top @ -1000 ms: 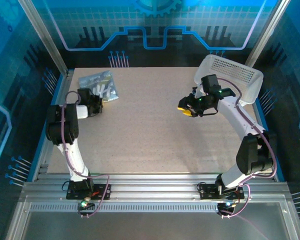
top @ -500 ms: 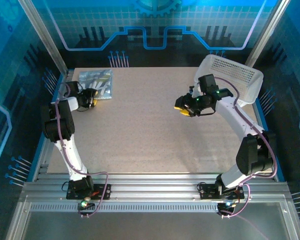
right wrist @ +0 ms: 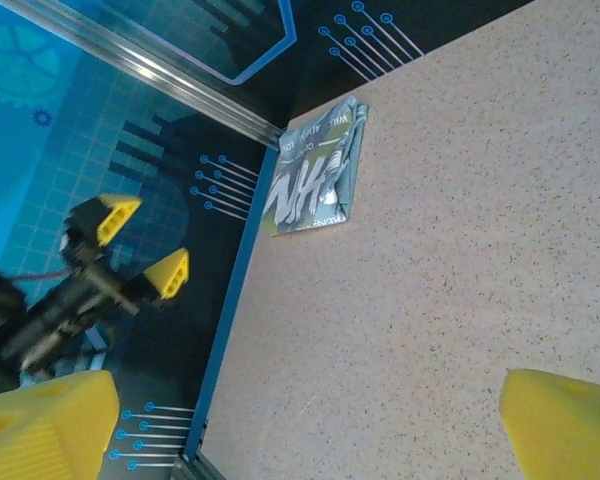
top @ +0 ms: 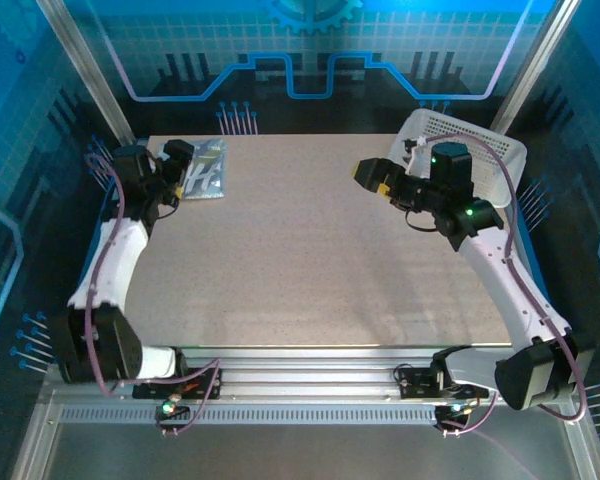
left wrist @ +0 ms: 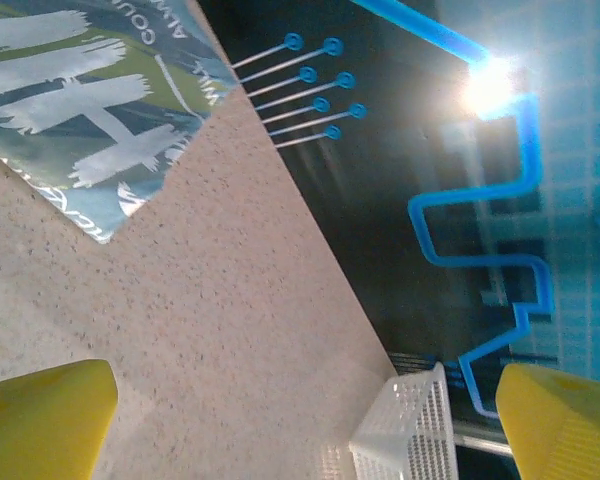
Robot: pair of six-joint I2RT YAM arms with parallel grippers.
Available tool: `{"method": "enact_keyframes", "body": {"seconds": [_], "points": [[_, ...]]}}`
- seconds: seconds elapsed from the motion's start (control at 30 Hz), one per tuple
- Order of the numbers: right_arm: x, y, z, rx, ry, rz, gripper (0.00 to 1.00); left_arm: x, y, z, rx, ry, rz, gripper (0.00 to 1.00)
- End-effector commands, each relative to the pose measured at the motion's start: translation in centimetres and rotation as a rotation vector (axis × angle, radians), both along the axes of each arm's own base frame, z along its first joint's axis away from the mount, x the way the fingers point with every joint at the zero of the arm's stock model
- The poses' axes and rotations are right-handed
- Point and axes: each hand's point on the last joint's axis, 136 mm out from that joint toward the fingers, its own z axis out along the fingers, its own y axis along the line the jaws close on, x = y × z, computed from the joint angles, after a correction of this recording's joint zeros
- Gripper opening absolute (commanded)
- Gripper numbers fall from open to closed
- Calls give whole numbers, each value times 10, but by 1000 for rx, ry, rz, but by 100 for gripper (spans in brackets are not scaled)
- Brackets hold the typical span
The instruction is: Fold and stack the t-shirts
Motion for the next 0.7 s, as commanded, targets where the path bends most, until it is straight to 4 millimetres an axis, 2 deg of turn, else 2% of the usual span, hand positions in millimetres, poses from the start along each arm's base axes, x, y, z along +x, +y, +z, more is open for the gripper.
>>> {"method": "enact_keyframes", "body": {"seconds": [0.0, 0.1, 0.17, 0.27, 0.37, 0.43, 0.53, 0.57, 0.67], "points": [[-1, -15, 5, -74, -1, -59, 100, -38, 6, -36, 111, 156, 33, 99], [-9, -49, 7, -240, -38, -188, 100, -64, 6, -21, 231, 139, 30, 99], [-14, -77, 2, -377, -33, -290, 100, -89, 16, -18, 369, 190, 103, 99], [-20, -132, -28, -608, 71, -503, 100, -122, 39, -23, 602, 242, 235, 99], [-21, -166, -58, -730, 29, -587, 100, -124, 36, -44, 842, 172, 116, 99], [-21, -179, -80, -835, -33, -627, 100, -127, 27, -67, 964, 148, 22, 99], [-23, -189, -128, -996, -73, -591, 100, -129, 13, -102, 985, 109, -79, 99], [-21, -191, -144, -1006, -62, -574, 100, -127, 11, -113, 992, 107, -97, 99], [-12, -189, -174, -1023, -100, -529, 100, -112, 4, -132, 1005, 61, -125, 99]]}}
